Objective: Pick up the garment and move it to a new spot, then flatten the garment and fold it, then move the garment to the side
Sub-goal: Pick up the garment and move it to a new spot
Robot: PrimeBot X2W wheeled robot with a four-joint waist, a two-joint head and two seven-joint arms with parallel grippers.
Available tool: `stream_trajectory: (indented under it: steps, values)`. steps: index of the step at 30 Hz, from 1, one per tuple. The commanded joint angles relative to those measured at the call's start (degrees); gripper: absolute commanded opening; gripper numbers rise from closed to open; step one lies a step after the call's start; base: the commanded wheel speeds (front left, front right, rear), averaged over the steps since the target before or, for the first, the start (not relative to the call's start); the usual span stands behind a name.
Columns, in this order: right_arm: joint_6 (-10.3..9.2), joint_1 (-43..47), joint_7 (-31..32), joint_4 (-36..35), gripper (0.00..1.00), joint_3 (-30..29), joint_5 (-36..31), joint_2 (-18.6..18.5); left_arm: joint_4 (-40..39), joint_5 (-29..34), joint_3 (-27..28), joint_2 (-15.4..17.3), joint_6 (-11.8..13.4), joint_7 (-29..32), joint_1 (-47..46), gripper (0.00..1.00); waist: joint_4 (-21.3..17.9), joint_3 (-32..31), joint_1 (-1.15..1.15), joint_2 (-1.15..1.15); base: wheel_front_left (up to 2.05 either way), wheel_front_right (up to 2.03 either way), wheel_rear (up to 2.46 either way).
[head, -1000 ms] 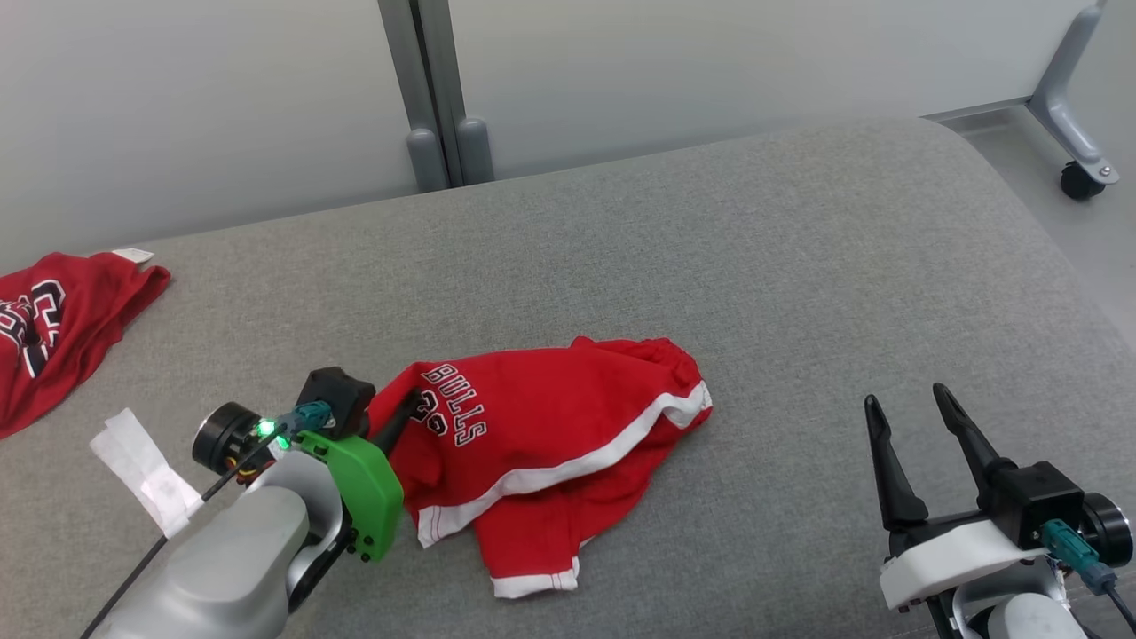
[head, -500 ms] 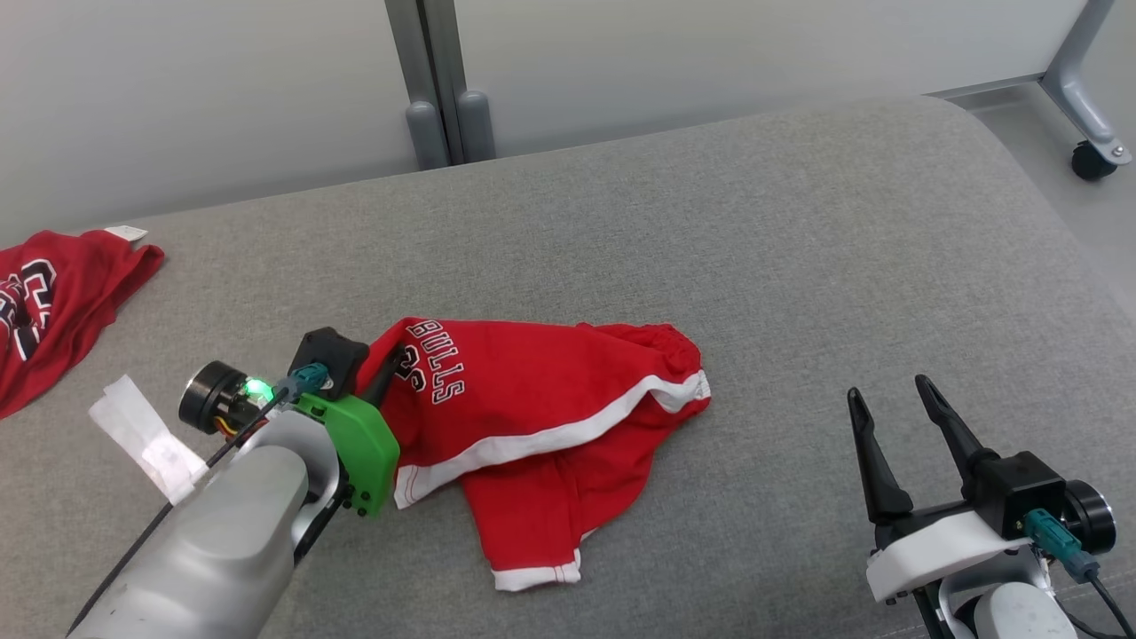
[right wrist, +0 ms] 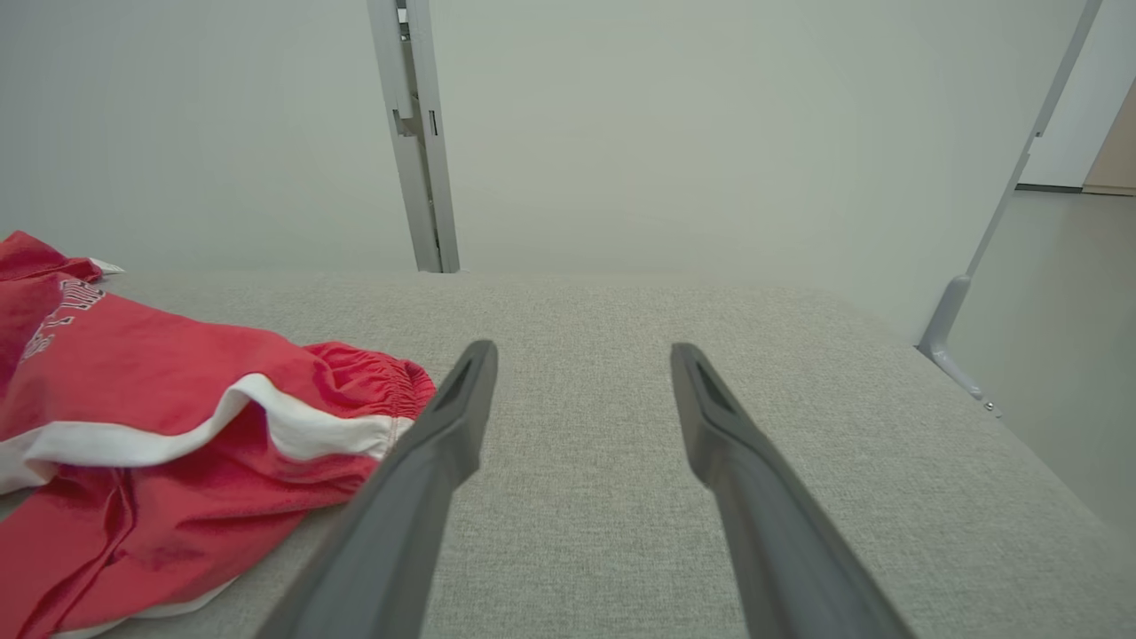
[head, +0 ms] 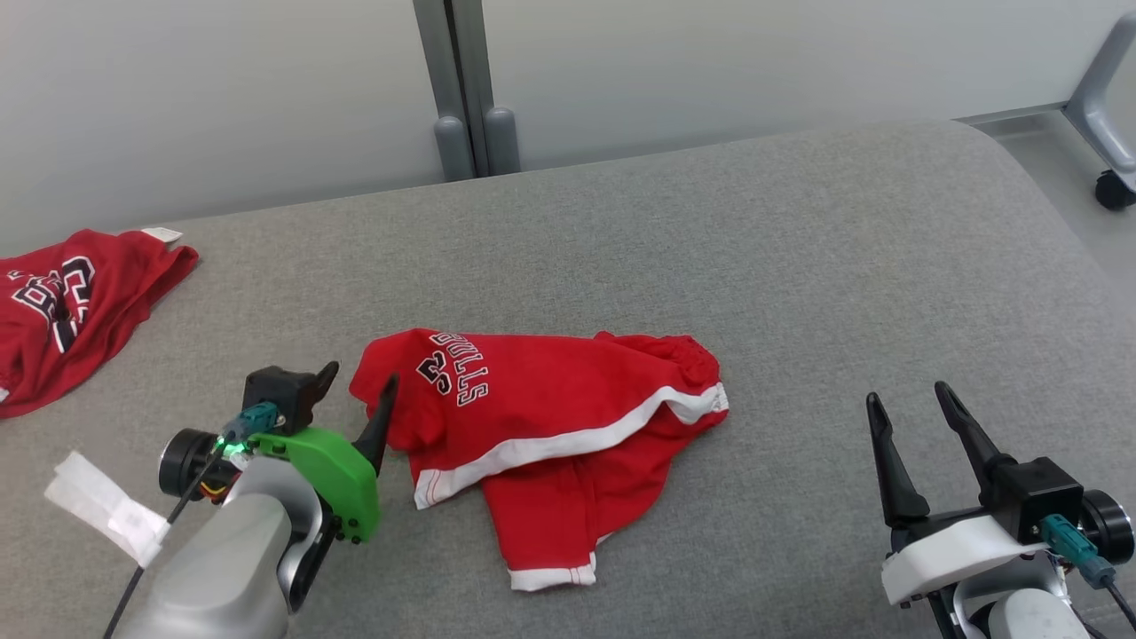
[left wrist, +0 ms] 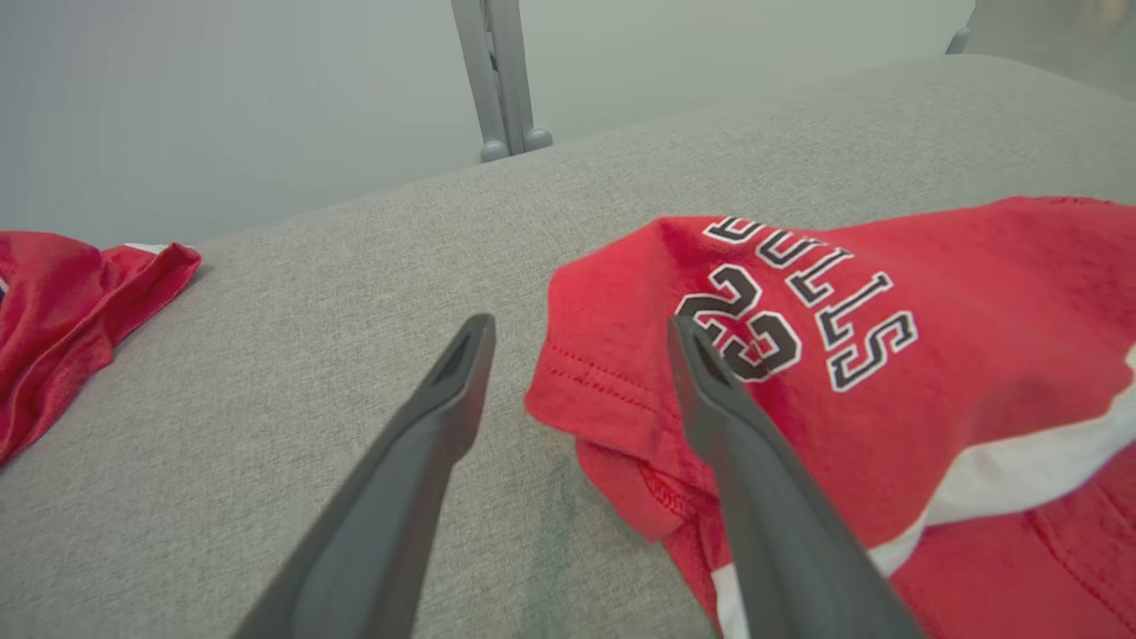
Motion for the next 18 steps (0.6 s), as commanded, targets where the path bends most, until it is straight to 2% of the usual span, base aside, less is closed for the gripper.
stream_trajectory:
  steps: [1, 8, 12, 18]
  values:
    - [-0.06, 0.53, -0.28, -0.06, 1.0, -0.25, -0.44, -0.23, -1.33, 0.77, 1.32, 0.61, 0.59, 0.03, 2.28, 1.0, 0.74, -0.48, 0.0, 0.0, 0.0, 0.0, 0.0]
    - [-0.06, 0.46, -0.28, -0.2, 1.0, -0.83, -0.57, -0.23, -11.68, 4.66, 11.7, 0.7, 3.78, 0.03, 10.5, 1.0, 2.16, -1.27, 0.0, 0.0, 0.0, 0.0, 0.0]
    - [-0.06, 0.28, -0.28, -0.15, 1.0, -0.97, -0.46, -0.23, -18.04, 8.45, 16.94, -0.82, 5.21, 0.03, 16.12, 1.0, 2.56, -1.78, 0.0, 0.0, 0.0, 0.0, 0.0]
    - [-0.06, 0.51, -0.28, -0.06, 1.0, -1.01, -0.54, -0.23, -25.93, 12.94, 24.97, -4.77, 6.79, 0.03, 24.55, 1.0, 2.77, -2.64, 0.0, 0.0, 0.0, 0.0, 0.0]
